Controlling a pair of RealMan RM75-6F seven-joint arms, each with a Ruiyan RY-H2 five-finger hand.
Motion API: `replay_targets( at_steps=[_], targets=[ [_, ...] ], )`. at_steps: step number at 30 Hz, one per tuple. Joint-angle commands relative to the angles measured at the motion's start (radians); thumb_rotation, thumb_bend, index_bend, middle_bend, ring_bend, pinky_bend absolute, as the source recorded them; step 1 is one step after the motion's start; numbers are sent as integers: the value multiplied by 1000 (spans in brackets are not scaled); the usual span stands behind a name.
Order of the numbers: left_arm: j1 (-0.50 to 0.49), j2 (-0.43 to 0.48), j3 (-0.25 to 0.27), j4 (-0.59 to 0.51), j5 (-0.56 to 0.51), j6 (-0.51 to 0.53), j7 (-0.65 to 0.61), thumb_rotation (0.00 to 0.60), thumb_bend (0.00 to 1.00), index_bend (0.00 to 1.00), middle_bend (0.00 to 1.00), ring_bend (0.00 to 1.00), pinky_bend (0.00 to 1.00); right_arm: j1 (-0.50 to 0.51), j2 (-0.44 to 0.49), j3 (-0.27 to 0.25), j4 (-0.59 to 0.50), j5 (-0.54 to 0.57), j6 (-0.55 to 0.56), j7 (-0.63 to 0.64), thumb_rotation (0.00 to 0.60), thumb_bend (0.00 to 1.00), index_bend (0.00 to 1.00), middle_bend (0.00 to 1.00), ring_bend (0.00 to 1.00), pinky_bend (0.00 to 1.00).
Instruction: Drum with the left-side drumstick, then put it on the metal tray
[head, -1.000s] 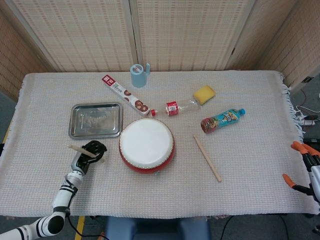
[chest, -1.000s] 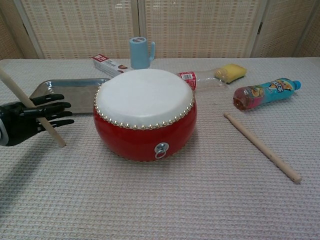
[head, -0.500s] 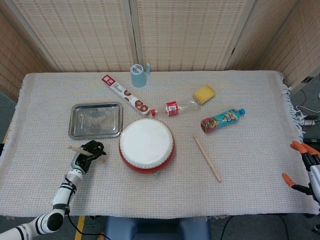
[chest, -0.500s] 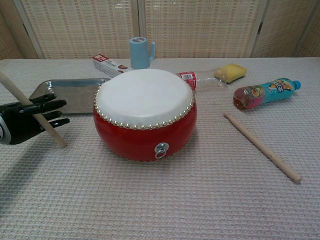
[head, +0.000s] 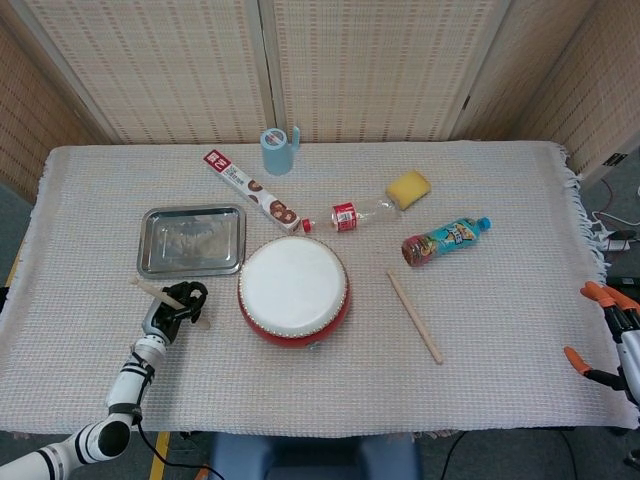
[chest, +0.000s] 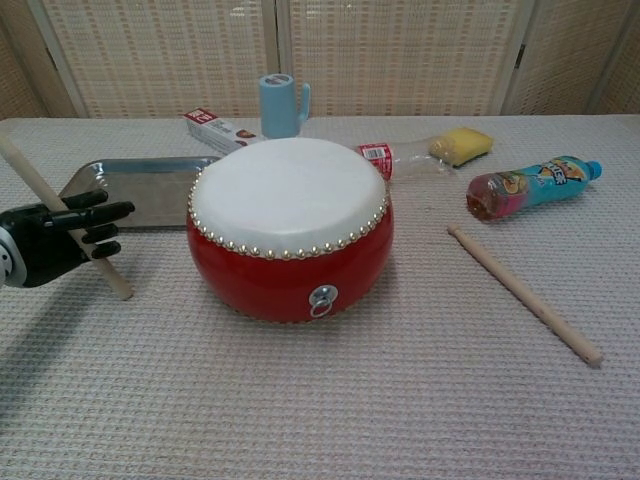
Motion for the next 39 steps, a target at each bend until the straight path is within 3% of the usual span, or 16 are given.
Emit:
replay_targets(
  at_steps=[1,12,24,28,33,39],
  targets=[
    [2,-3,-3,2,-3,0,5,600,120,887,968,914,883,0,1,0,-2,-1,1,1,600,266,72,154,25,128],
    [9,-8,1,9,-14,26,84,600,135,986,1000,1000,997,-1,4,0,-11,-4,4,-2,600,266,72,155,26,128],
    [22,-5,-2,-2,-21,33,115,600,206,1000,1000,1000,1000,-2,3,0,-11,-8,10,-1,600,266,72,155,25,128],
    [30,9,1,-9,7,36,109,600,283,1000,1000,1000,1000,-2,1,0,-8,-9,13,0,600,266,72,155,25,128],
    [40,25,13,-8,59,45,85,600,527,1000,1000,1000,1000,-1,-2,0,-3,-11,13,4,600,267,72,155,25,128],
    [48,26,38,6,108,57,60,600,546,1000,1000,1000,1000,-1,-3,-1,-2,-13,14,4,600,266,72,155,25,128]
  ],
)
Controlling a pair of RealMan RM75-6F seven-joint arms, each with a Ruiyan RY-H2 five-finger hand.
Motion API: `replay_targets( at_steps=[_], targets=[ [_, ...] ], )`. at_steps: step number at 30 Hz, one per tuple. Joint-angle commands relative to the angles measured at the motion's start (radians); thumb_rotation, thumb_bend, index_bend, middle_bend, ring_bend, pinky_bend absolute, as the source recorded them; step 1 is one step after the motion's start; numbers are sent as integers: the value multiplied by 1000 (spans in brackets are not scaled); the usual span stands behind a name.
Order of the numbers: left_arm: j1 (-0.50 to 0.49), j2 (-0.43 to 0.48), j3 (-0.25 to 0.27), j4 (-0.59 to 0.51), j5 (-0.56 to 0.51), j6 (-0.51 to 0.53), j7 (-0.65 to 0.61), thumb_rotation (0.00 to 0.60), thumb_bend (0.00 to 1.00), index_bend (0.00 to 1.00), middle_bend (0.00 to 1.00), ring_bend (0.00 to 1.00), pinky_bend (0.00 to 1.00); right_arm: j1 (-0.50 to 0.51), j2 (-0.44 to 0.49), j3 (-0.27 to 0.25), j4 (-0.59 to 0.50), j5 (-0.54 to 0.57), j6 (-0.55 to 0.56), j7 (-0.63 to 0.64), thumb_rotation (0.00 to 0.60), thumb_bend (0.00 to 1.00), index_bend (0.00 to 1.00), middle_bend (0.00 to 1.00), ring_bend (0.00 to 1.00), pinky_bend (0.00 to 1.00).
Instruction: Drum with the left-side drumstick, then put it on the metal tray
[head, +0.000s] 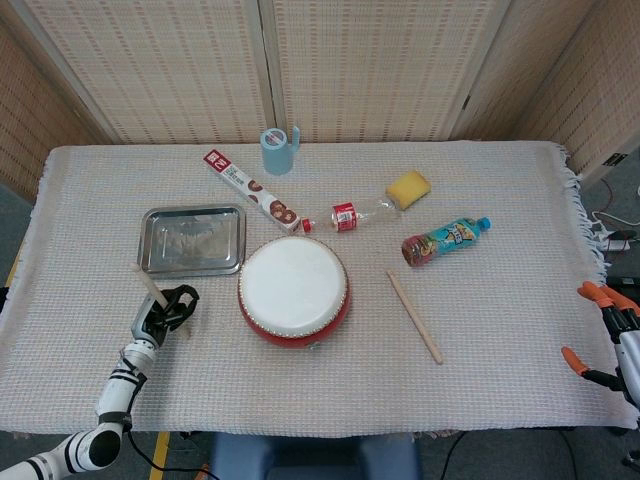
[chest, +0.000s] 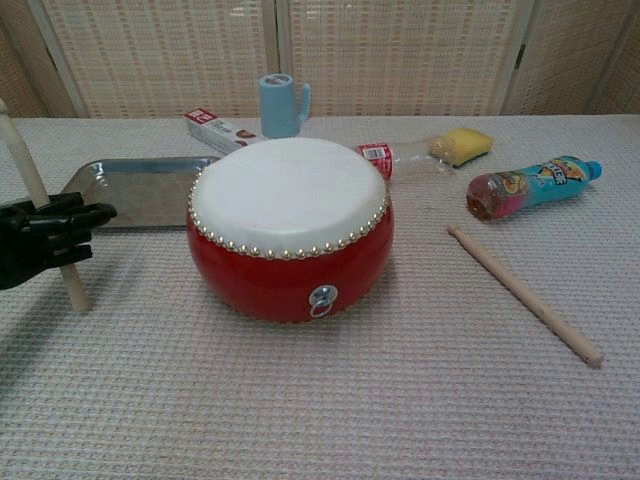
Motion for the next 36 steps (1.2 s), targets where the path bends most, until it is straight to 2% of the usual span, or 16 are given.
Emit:
replay_targets(
  at_steps=[1,12,22,24,26,29,36],
  targets=[
    [4,-3,18,11,28,14,-5,600,546,1000,1000,1000,1000,0,0,0,-1,0,0,-1,600,266,72,155,25,128],
    [15,-31,94,51,140,88,-26,600,545,1000,1000,1000,1000,-3,2,-2,-9,1,2,-8,600,266,72,155,25,128],
    [17,-38,140,55,175,138,-8,600,547,1000,1000,1000,1000,-3,4,-1,-13,1,2,-14,600,266,72,155,25,128],
    [14,-29,141,48,182,151,8,600,588,1000,1000,1000,1000,-3,4,-1,-14,1,4,-12,600,266,72,155,25,128],
    [11,-13,143,34,195,166,28,600,703,1000,1000,1000,1000,-4,5,-1,-14,-2,8,-13,600,266,72,155,25,128],
    [3,26,148,12,227,200,114,600,803,1000,1000,1000,1000,-5,9,2,-13,-6,17,-16,600,267,72,155,25,128],
    [-37,172,123,-64,280,283,527,600,821,1000,1000,1000,1000,-7,32,46,-38,-14,94,-72,600,266,72,154,25,128]
  ],
)
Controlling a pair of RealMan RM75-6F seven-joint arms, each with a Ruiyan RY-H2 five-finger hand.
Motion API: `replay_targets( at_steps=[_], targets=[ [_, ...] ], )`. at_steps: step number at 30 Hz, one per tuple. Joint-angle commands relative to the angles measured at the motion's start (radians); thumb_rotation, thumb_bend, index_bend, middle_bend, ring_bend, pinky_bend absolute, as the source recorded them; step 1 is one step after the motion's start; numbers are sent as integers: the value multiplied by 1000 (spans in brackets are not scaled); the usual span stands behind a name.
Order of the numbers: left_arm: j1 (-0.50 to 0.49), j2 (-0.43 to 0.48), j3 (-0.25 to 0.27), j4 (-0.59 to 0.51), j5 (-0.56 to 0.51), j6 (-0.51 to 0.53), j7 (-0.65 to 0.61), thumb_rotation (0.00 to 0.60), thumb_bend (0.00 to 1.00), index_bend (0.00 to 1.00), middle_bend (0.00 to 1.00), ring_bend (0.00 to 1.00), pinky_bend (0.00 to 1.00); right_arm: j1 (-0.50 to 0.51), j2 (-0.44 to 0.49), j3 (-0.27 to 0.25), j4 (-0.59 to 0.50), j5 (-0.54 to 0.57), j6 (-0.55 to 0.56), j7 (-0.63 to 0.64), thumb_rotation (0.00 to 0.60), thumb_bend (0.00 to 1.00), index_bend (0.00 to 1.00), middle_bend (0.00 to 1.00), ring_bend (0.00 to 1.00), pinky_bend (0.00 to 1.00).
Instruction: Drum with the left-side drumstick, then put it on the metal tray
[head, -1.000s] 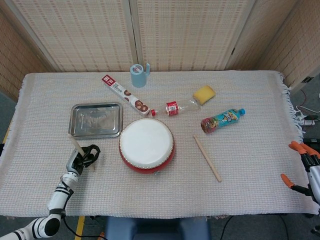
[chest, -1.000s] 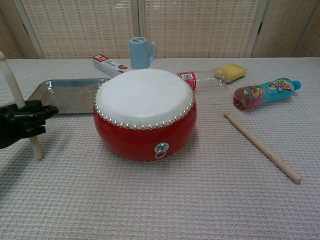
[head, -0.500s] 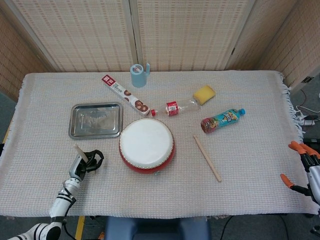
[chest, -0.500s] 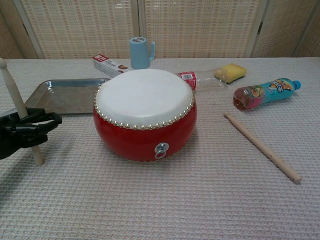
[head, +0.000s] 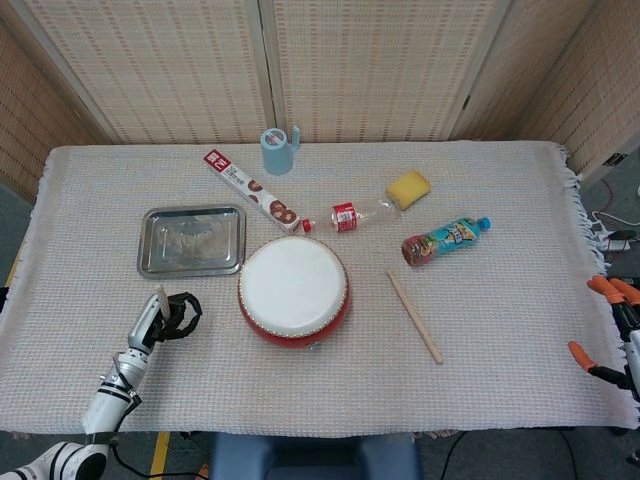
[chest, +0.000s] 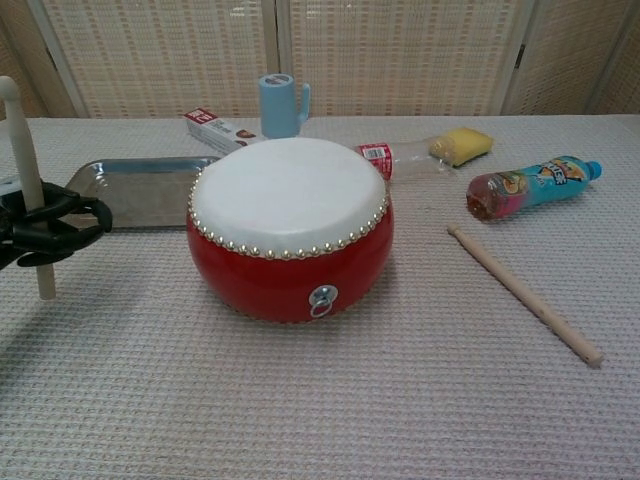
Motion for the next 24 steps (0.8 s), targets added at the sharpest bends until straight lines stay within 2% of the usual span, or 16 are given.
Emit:
replay_targets(
  at_steps=[1,6,9,17,20,24],
  targets=[
    [-36,122,-23,-73,40,67,327,600,821,1000,1000,1000,1000,1,11,24,-17,-2,29,-30,600,266,72,154,25,128],
    [-86,189,-36,-140,31,68,746,600,823,1000,1000,1000,1000,22,21,35,-31,-24,28,-39,600,267,72,155,25,128],
    [-118,191,-42,-179,6,57,927,600,822,1000,1000,1000,1000,35,18,35,-30,-37,20,-28,600,267,72,155,25,128],
    [-219,137,-42,-195,-91,4,1301,600,826,1000,1000,1000,1000,53,2,37,-10,-60,26,8,600,266,72,155,25,128],
    [-257,119,-40,-205,-157,-19,1434,600,845,1000,1000,1000,1000,57,0,37,-4,-66,30,18,600,266,72,155,25,128],
    [-289,95,-48,-221,-258,-29,1522,600,867,1000,1000,1000,1000,61,-3,36,2,-67,31,29,600,265,72,155,25,128]
  ],
)
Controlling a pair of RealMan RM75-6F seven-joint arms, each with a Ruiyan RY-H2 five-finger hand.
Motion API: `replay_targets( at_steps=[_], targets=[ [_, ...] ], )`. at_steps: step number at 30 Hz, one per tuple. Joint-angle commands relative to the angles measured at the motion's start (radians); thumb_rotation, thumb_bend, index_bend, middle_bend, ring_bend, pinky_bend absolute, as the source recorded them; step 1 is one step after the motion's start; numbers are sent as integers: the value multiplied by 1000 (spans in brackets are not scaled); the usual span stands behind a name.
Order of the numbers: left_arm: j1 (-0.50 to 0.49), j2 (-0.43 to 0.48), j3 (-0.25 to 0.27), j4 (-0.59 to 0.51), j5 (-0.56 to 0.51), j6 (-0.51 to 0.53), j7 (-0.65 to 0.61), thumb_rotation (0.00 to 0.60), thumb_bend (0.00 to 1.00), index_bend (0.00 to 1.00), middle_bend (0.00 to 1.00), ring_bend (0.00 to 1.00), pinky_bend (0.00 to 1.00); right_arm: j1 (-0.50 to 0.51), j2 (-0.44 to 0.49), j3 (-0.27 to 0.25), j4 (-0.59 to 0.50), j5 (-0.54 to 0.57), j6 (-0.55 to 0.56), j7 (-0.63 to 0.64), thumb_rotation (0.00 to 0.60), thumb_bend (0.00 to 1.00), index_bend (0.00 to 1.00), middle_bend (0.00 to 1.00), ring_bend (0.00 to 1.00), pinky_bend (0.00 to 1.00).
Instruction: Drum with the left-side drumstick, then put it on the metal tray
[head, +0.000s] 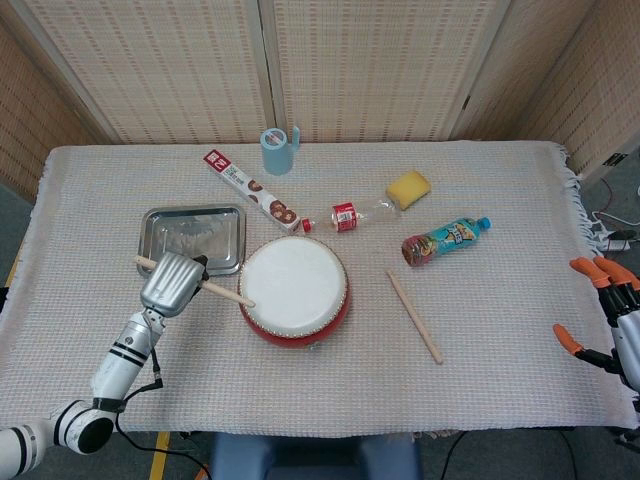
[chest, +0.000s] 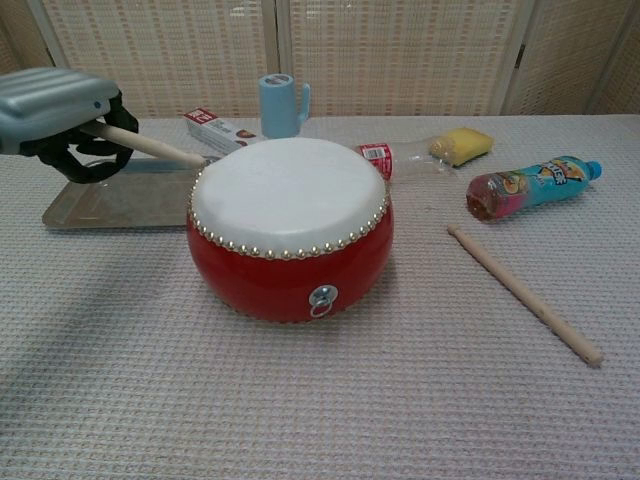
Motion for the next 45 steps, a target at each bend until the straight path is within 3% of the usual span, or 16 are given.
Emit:
replay_targets(
  at_steps=[1,4,9,14,22,23,27,40,45],
  targets=[
    [-62,-33,-8,-28,-129,-27,112,600,869,1000,1000,1000,1000,1,-2,-2,3,-1,1,6,600,266,72,155,25,128],
    [-79,-44,-9,-30,-191,-23,145,600,858,1000,1000,1000,1000,0,-2,-5,8,-1,3,11,600,266,72,155,25,128],
    [-81,-45,-11,-37,-232,12,123,600,689,1000,1000,1000,1000,-4,-3,-9,17,3,8,23,600,265,72,155,25,128],
    [-74,-37,-11,-33,-215,59,76,463,493,1000,1000,1000,1000,3,-9,-11,25,0,3,30,600,266,72,155,25,128],
    [-69,-34,-10,-21,-204,89,-3,430,341,1000,1000,1000,1000,14,-12,-11,21,1,-10,25,600,265,72,155,25,128],
    [-70,-36,-9,-19,-204,89,-7,437,345,1000,1000,1000,1000,15,-13,-12,21,1,-10,25,600,265,72,155,25,128],
    [-84,-47,4,-6,-216,84,11,593,448,1000,1000,1000,1000,15,-14,-14,21,0,-9,23,600,266,72,154,25,128],
    [-122,-92,17,10,-254,97,68,600,487,1000,1000,1000,1000,10,-14,-16,18,9,-3,23,600,265,72,155,25,128],
    [-163,-134,42,29,-243,118,195,600,487,1000,1000,1000,1000,11,-17,-16,21,13,-5,26,600,265,72,155,25,128]
  ],
)
